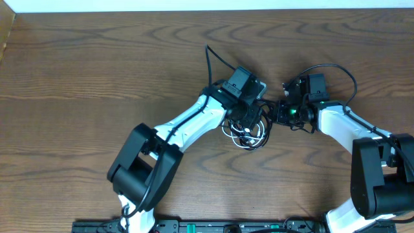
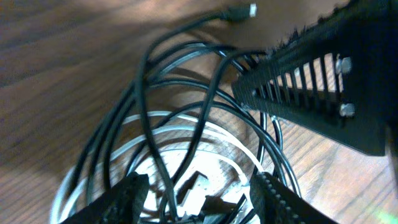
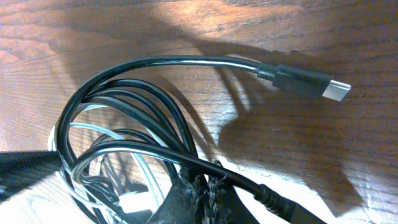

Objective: Untangle cables

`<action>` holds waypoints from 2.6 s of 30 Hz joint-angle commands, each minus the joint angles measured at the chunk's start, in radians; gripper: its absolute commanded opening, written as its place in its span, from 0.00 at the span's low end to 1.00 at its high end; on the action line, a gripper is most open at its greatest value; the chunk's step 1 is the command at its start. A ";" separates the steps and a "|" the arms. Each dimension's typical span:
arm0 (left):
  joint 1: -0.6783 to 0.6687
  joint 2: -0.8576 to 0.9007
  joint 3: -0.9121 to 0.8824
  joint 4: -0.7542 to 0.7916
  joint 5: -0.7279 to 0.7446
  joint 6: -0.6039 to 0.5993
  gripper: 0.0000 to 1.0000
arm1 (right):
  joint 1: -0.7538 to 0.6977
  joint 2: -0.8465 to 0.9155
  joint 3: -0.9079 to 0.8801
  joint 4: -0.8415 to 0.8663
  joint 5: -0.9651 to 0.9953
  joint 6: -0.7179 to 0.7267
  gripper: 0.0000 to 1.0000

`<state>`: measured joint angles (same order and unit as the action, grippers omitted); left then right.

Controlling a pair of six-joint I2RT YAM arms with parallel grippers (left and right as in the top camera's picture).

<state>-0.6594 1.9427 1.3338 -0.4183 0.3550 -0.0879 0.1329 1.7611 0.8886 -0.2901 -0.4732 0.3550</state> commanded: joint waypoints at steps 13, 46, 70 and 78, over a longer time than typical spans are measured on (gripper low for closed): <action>0.055 -0.032 -0.017 -0.130 -0.191 -0.449 0.62 | -0.006 0.012 0.000 0.002 0.003 -0.016 0.01; 0.050 0.046 -0.011 -0.174 -0.258 -0.307 0.07 | -0.014 -0.025 0.007 0.002 -0.061 -0.142 0.06; 0.077 -0.367 -0.011 -0.123 -0.206 -0.288 0.07 | -0.022 -0.190 0.007 -0.068 -0.297 -0.208 0.49; 0.077 -0.553 -0.011 -0.011 -0.210 -0.200 0.07 | 0.007 -0.190 0.007 -0.062 -0.283 -0.249 0.55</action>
<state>-0.5842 1.4673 1.3167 -0.4511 0.1509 -0.3382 0.1307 1.5810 0.8886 -0.3538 -0.7441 0.1421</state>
